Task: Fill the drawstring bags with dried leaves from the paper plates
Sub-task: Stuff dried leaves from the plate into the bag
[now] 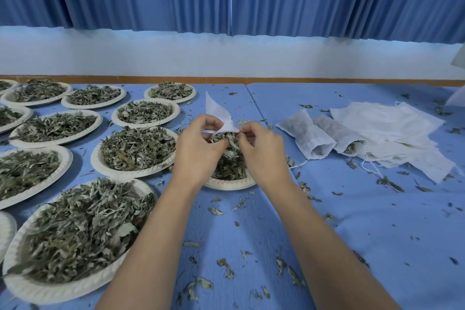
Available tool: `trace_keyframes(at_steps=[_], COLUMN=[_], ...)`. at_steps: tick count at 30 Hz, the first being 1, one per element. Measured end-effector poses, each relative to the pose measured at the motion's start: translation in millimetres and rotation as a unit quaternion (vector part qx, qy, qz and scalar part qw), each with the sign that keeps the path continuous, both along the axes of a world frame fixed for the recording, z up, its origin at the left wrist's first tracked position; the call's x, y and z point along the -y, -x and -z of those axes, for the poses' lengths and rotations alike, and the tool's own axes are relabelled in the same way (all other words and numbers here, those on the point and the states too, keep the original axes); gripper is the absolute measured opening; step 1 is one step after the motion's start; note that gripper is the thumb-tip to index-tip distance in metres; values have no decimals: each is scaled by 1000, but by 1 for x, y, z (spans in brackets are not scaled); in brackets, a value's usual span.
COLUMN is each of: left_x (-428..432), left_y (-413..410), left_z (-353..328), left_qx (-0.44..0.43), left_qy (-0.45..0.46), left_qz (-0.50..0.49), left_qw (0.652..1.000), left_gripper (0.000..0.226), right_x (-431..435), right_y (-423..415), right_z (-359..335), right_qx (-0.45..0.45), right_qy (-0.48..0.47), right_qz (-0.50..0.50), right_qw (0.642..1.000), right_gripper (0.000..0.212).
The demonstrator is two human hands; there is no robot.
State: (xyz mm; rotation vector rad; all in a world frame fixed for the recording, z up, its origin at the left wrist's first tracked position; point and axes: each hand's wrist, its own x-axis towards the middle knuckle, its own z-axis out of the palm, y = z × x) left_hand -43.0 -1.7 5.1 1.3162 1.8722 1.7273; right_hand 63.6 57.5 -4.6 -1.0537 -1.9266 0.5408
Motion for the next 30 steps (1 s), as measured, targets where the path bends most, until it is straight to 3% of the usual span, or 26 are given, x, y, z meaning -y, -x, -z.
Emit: trace_keyframes(at_steps=[7,11,15,23,27,30], left_x=[-12,-19,-23,-8,2,7], left_y=[-8,-12,-15,-8,1,5], left_z=[1,-2,-4,1,-5,-7], left_qx=[4,-79,-95,-28,54,55], left_qy=[-11,-42,-55,-5,39,77], left_qz=[-173,-213,-233,-99,30,127], left_qw=[985,973,966,995,997,987], left_gripper=[18,21,14,10,27,42], right_x=[10,17,17,9,7,4], right_y=[7,10,15,14,9,6], right_z=[1,-6,-9,-7,-12,-14], right_qx=[37,-30,-101,-255,-297,-321], right_qy=[-23,-5,63,248,281,308], right_qz=[-31,-40,-21,-34,-40,-41], right_qw=[999,999,993,934,912,895], right_gripper=[6,4,7,21,17,9])
